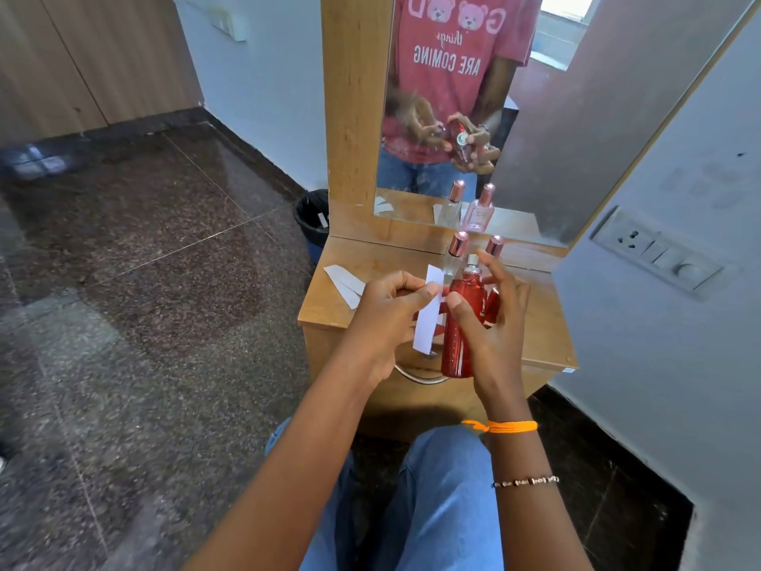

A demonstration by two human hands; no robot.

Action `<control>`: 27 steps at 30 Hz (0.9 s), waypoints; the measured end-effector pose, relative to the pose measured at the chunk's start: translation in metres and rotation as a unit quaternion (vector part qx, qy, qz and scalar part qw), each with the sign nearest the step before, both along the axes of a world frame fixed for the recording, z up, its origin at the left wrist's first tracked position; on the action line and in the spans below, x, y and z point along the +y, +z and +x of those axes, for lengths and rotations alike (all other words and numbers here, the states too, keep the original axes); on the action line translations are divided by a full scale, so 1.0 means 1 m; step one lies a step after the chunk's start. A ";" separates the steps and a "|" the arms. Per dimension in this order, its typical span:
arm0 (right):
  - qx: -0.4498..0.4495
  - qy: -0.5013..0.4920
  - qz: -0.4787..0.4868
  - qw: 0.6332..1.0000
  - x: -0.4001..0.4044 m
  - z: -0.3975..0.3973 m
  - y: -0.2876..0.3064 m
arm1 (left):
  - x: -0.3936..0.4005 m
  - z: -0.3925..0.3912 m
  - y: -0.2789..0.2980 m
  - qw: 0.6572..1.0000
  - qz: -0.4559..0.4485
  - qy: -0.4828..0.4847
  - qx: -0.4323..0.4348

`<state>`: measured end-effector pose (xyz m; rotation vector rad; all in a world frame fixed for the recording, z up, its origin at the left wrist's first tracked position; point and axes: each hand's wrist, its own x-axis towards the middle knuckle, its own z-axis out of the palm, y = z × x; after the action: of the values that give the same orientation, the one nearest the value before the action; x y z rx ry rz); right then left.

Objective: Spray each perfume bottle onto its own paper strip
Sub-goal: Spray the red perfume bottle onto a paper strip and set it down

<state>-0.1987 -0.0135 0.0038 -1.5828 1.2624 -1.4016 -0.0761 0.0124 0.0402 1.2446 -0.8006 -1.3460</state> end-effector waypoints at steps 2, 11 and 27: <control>0.004 0.020 -0.001 1.000 0.000 -0.003 -0.002 | -0.004 0.004 0.001 1.000 0.011 0.007 -0.012; 0.214 0.068 -0.105 0.969 -0.011 -0.015 0.008 | -0.020 0.018 0.001 0.996 0.045 0.013 -0.080; 0.395 0.104 -0.164 0.898 -0.031 -0.023 0.016 | -0.028 0.023 -0.014 0.996 0.062 -0.041 -0.051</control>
<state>-0.2215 -0.0448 0.0203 -2.5995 1.2505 -0.8658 -0.0529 -0.0160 0.0260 1.4004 -0.8584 -1.4261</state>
